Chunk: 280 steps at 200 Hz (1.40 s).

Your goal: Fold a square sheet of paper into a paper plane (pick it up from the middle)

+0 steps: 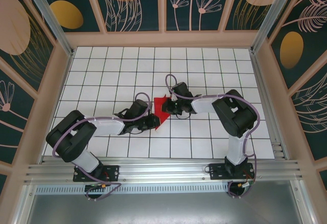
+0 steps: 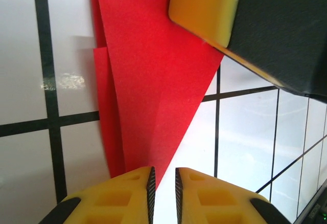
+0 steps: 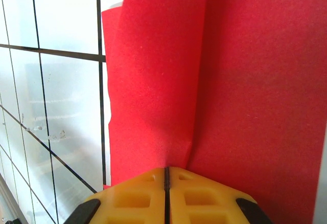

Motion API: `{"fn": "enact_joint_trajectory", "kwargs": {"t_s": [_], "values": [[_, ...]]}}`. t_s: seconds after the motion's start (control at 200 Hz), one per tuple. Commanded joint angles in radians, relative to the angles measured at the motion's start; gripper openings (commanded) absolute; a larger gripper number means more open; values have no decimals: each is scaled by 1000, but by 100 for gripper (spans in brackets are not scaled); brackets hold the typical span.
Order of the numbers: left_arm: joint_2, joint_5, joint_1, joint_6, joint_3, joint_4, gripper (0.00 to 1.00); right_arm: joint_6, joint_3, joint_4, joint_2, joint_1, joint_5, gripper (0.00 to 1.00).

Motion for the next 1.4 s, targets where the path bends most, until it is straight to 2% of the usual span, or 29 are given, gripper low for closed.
{"fn": "enact_joint_trajectory", "kwargs": {"t_s": [0.0, 0.365, 0.64, 0.981, 1.186, 1.396], "values": [[6, -12, -7, 21, -11, -54, 21, 2, -2, -78, 59, 9, 45, 9], [9, -6, -6, 26, -31, -75, 21, 5, -4, -80, 61, 8, 49, 9], [21, -57, -7, 42, -13, -135, 21, 4, -6, -79, 63, 8, 47, 9], [-85, 0, -7, 20, -11, -68, 22, 4, -11, -77, 63, 9, 49, 9], [-54, 43, -11, 14, -16, -23, 22, 6, -11, -76, 64, 8, 47, 9], [-17, 4, -11, 27, -9, -71, 22, 5, -8, -79, 69, 8, 46, 9]]}}
